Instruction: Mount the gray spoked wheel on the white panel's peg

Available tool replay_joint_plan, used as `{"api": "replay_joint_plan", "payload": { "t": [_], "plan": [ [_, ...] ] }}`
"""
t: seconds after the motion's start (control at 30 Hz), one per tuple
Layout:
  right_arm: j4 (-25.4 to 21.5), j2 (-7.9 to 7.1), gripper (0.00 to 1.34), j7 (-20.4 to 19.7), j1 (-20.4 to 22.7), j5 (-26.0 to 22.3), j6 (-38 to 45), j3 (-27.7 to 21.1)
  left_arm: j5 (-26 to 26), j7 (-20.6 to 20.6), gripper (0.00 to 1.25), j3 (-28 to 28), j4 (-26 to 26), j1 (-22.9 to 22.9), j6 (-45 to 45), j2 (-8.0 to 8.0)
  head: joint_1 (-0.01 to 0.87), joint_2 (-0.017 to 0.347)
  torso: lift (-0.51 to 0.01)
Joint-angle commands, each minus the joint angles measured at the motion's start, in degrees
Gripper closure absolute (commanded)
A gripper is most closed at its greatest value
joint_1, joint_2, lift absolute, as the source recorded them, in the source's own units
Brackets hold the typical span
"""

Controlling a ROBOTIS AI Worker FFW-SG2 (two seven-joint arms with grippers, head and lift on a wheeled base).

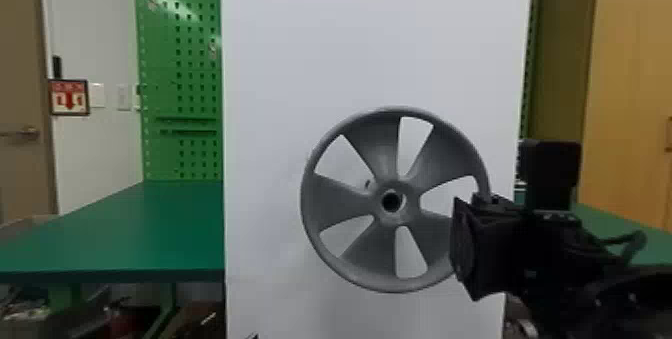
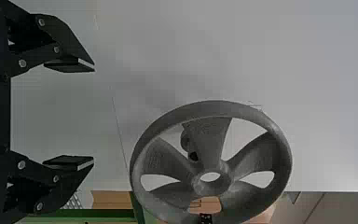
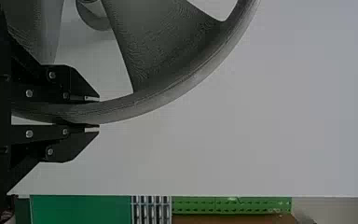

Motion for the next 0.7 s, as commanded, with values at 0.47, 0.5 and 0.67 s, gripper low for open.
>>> {"api": "replay_joint_plan", "payload": {
  "t": [0.47, 0.5, 0.67],
  "plan": [
    [3.7, -0.23, 1.18, 0.0, -2.4, 0.3, -0.6, 0.1, -0.1, 0.0, 0.54, -0.2, 0.0, -0.1, 0.0, 0.01, 0.123, -0.008, -0.397],
    [3.9, -0.23, 1.18, 0.0, -2.5, 0.4, -0.6, 0.2, 0.0, 0.0, 0.54, -0.1, -0.1, -0.1, 0.0, 0.01, 0.123, -0.008, -0.397],
    [5.3, -0.23, 1.19, 0.0, -3.3, 0.3, -0.9, 0.6, -0.2, 0.0, 0.54, -0.3, -0.1, -0.2, 0.0, 0.01, 0.123, -0.008, -0.397]
  ]
}}
